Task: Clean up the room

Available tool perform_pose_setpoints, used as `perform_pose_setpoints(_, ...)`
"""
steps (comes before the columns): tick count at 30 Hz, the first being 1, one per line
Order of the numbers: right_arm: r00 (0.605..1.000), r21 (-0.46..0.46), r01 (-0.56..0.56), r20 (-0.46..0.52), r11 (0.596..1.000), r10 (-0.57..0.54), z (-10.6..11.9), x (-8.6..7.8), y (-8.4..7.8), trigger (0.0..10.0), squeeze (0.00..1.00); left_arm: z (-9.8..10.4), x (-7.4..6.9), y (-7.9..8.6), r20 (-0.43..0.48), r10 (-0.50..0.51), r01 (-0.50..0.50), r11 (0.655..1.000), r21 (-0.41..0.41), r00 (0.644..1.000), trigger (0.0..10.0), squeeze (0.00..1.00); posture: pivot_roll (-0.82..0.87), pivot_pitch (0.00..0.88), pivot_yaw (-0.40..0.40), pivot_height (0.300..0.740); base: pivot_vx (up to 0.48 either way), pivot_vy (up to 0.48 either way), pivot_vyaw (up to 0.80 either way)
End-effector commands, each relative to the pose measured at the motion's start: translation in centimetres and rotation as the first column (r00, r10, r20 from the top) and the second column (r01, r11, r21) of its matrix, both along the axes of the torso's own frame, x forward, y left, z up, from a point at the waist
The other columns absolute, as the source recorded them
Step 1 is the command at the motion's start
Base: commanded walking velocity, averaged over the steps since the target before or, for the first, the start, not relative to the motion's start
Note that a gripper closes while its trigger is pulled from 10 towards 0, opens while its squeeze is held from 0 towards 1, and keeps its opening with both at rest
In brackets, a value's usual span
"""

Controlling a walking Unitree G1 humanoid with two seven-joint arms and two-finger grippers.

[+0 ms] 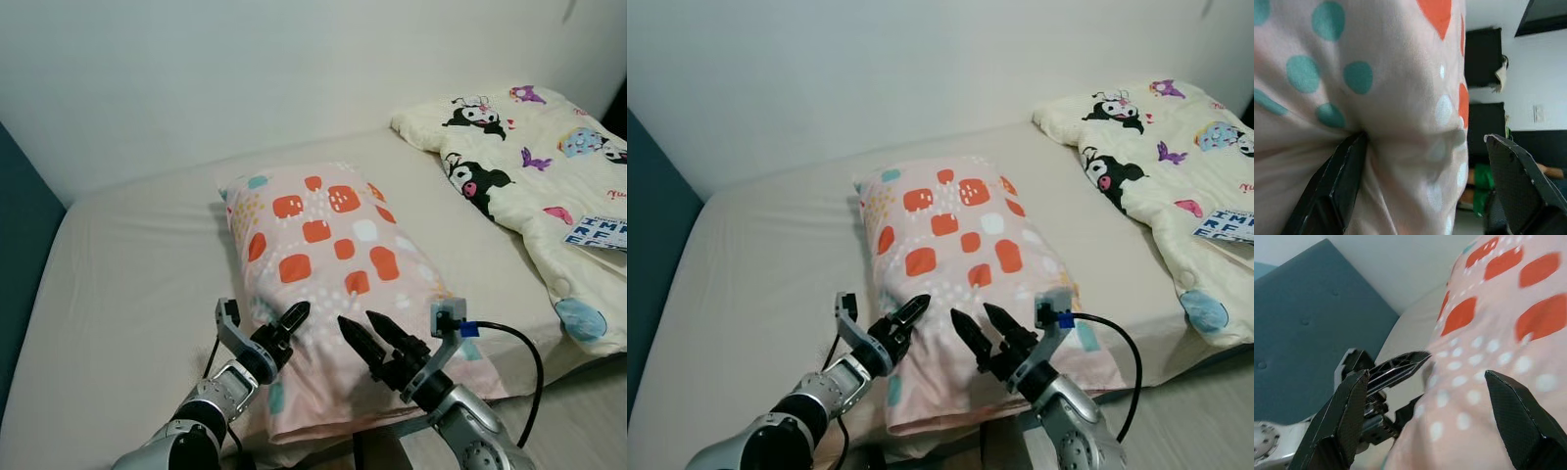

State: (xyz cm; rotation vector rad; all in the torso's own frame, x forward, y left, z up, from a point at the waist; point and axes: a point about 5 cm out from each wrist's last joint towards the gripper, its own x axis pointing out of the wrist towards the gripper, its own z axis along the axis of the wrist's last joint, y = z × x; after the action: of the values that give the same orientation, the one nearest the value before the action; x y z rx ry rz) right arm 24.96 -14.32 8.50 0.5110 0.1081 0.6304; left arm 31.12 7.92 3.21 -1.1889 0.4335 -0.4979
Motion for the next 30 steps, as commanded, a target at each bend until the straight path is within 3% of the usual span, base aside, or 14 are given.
perform_pose_setpoints(1, 1.000, -0.002, -0.008, -0.009, 1.000, 0.008, 0.0, -0.4, 0.4, 10.0, 0.00, -0.5, -0.7, -1.1, -0.021, -0.049, 0.049, 0.999, 0.003, 0.999, 10.0, 0.00, -0.17, 0.193, 0.098, 0.625, 0.000, 0.000, 0.00)
perform_pose_setpoints(8, 1.000, -0.001, -0.004, -0.015, 1.000, 0.004, 0.0, -1.0, 0.7, 10.0, 0.00, -1.1, -1.1, -2.0, -0.067, -0.050, 0.054, 0.997, 0.061, 0.997, 10.0, 0.00, -0.17, 0.221, 0.107, 0.625, 0.000, 0.000, 0.00)
perform_pose_setpoints(11, 1.000, 0.001, -0.001, -0.020, 1.000, 0.001, -0.1, -1.3, 0.8, 10.0, 0.00, -1.3, -1.5, -3.1, -0.089, -0.066, 0.072, 0.995, 0.068, 0.994, 10.0, 0.00, -0.17, 0.231, 0.110, 0.625, 0.000, 0.000, 0.00)
perform_pose_setpoints(16, 0.999, 0.002, 0.005, -0.040, 1.000, -0.005, -0.5, -1.7, 0.9, 10.0, 0.00, -0.9, -2.5, -6.4, -0.087, -0.154, 0.153, 0.988, -0.011, 0.984, 10.0, 0.00, -0.16, 0.244, 0.114, 0.625, 0.000, 0.000, 0.00)
perform_pose_setpoints(19, 0.999, 0.002, 0.006, -0.043, 1.000, -0.006, -0.5, -1.7, 0.9, 10.0, 0.00, -0.6, -2.7, -7.2, -0.081, -0.177, 0.175, 0.984, -0.038, 0.981, 10.0, 0.00, -0.16, 0.245, 0.113, 0.625, 0.000, 0.000, 0.00)
perform_pose_setpoints(22, 0.999, 0.001, 0.006, -0.051, 1.000, -0.006, -0.7, -1.8, 1.0, 10.0, 0.00, 0.3, -3.6, -9.6, -0.058, -0.275, 0.263, 0.951, -0.165, 0.960, 10.0, 0.00, -0.16, 0.251, 0.116, 0.625, 0.000, 0.000, 0.00)
perform_pose_setpoints(25, 0.999, 0.000, 0.006, -0.053, 1.000, -0.006, -0.7, -1.8, 1.0, 10.0, 0.00, 0.6, -4.0, -10.3, -0.037, -0.310, 0.296, 0.933, -0.206, 0.950, 10.0, 0.00, -0.16, 0.251, 0.116, 0.625, 0.000, 0.000, 0.00)
perform_pose_setpoints(27, 0.998, -0.002, 0.006, -0.056, 1.000, -0.006, -0.7, -1.9, 1.1, 10.0, 0.00, 1.2, -4.4, -11.3, -0.004, -0.362, 0.348, 0.899, -0.265, 0.932, 10.0, 0.00, -0.16, 0.253, 0.117, 0.625, 0.000, 0.000, 0.00)
perform_pose_setpoints(30, 0.998, -0.005, 0.006, -0.060, 1.000, -0.006, -0.8, -1.9, 1.1, 10.0, 0.00, 1.3, -5.2, -12.2, 0.053, -0.434, 0.434, 0.873, -0.224, 0.899, 10.0, 0.00, -0.16, 0.254, 0.117, 0.625, 0.000, 0.000, 0.00)
